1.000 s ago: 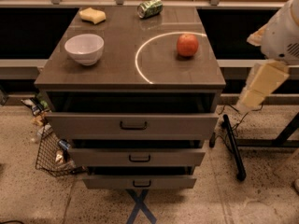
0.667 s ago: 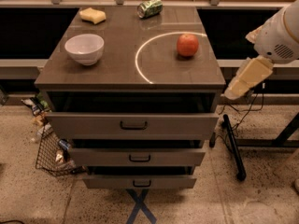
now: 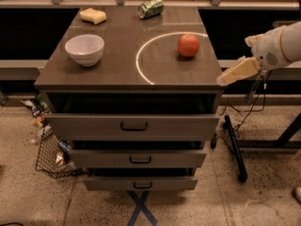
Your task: Move apple near white bowl
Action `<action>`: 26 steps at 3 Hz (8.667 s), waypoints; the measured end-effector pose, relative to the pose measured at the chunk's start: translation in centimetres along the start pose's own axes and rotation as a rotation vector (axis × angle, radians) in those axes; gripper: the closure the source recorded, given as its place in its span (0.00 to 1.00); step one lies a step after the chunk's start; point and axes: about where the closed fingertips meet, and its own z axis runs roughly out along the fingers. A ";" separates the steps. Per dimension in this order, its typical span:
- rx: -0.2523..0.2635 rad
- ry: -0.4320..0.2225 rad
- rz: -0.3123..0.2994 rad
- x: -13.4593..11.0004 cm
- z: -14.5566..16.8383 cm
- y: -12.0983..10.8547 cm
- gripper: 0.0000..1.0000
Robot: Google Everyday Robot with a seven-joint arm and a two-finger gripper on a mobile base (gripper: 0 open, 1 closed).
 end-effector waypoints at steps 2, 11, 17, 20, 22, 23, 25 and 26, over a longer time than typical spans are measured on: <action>-0.031 -0.178 0.110 -1.0 6.1 -3.5 0.00; -0.185 -0.426 -0.001 -8.8 15.9 -5.2 0.61; -0.244 -0.506 -0.060 -9.0 15.2 -3.8 0.35; -0.293 -0.557 -0.100 -11.8 13.1 -2.2 1.00; -0.375 -0.471 -0.191 -18.5 8.9 1.8 1.00; -0.423 -0.408 -0.181 -21.2 12.1 4.2 1.00; -0.468 -0.373 -0.127 -23.3 18.5 6.7 1.00; -0.500 -0.402 -0.113 -23.9 20.3 8.0 1.00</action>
Offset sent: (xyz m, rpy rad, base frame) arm 0.0985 0.0252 -0.0335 0.3039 -0.0493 -0.0079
